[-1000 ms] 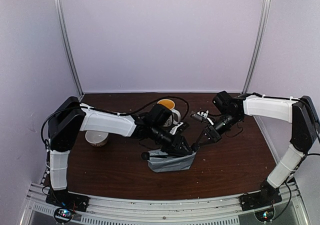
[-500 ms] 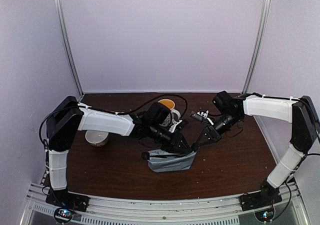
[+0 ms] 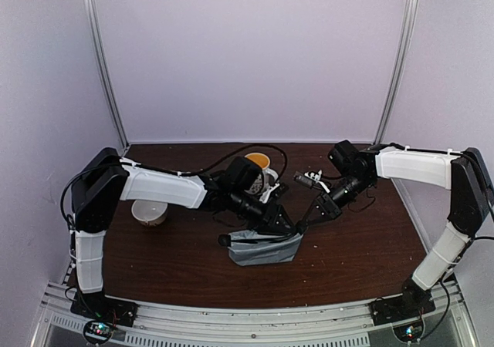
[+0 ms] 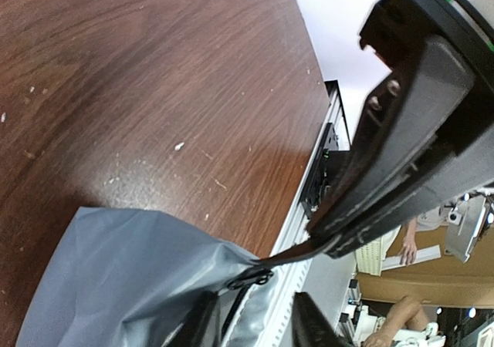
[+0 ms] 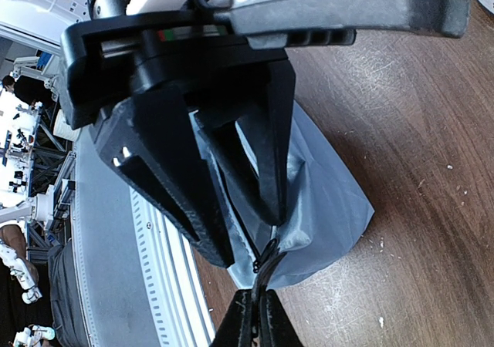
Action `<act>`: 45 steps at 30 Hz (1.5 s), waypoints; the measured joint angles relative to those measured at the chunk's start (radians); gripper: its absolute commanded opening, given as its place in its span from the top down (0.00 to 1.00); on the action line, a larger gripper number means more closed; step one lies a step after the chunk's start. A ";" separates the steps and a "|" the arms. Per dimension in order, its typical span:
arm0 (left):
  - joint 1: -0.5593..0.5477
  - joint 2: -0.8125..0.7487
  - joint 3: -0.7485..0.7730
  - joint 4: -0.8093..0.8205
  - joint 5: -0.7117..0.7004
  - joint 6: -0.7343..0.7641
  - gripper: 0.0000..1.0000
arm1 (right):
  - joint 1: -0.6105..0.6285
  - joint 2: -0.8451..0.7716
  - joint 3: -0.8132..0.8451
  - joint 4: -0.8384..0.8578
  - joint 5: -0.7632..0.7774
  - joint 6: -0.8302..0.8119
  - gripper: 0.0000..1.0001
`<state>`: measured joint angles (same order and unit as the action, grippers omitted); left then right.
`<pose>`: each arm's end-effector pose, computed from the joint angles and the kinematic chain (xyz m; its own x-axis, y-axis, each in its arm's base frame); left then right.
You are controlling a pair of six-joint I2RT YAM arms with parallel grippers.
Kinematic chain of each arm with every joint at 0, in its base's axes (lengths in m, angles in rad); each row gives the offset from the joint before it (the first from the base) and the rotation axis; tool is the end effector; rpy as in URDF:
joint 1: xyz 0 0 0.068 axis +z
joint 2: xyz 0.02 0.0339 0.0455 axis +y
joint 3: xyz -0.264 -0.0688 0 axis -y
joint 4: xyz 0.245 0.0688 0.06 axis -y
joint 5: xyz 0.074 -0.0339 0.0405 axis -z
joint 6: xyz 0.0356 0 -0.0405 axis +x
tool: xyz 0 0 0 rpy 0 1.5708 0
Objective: Sort the hair-cutting tools
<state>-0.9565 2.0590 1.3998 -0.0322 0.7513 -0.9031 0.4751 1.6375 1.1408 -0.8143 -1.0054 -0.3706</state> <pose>0.2403 -0.3828 0.1803 -0.9345 0.3293 -0.1352 0.2688 0.4039 -0.8744 0.2579 0.1665 0.2230 -0.6424 -0.5487 -0.5350 -0.7195 0.1915 0.6676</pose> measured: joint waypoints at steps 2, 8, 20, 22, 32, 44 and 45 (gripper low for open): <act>0.000 0.000 -0.002 -0.007 -0.003 -0.003 0.58 | 0.000 0.000 0.000 0.000 0.000 0.000 0.95; 0.002 0.002 -0.002 -0.012 0.004 -0.005 0.58 | 0.000 0.000 0.000 0.000 0.000 -0.001 0.96; 0.003 0.053 0.040 0.014 0.040 -0.016 0.61 | 0.000 0.000 0.000 -0.003 -0.005 -0.004 0.98; 0.004 0.055 0.051 0.018 0.043 -0.015 0.65 | 0.000 0.000 0.000 -0.004 -0.005 -0.005 0.98; 0.013 0.062 0.068 0.023 0.055 -0.005 0.51 | 0.000 0.001 0.000 -0.004 -0.006 -0.009 0.98; 0.013 0.088 0.085 0.007 0.078 0.032 0.68 | -0.002 0.007 0.000 -0.005 -0.006 -0.015 0.98; 0.013 0.090 0.085 0.008 0.084 0.033 0.68 | -0.002 0.007 0.000 -0.005 -0.005 -0.015 0.98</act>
<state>-0.9440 2.1494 1.4849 -0.0242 0.8352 -0.8703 0.4732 1.6447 1.1412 -0.8188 -1.0107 -0.3855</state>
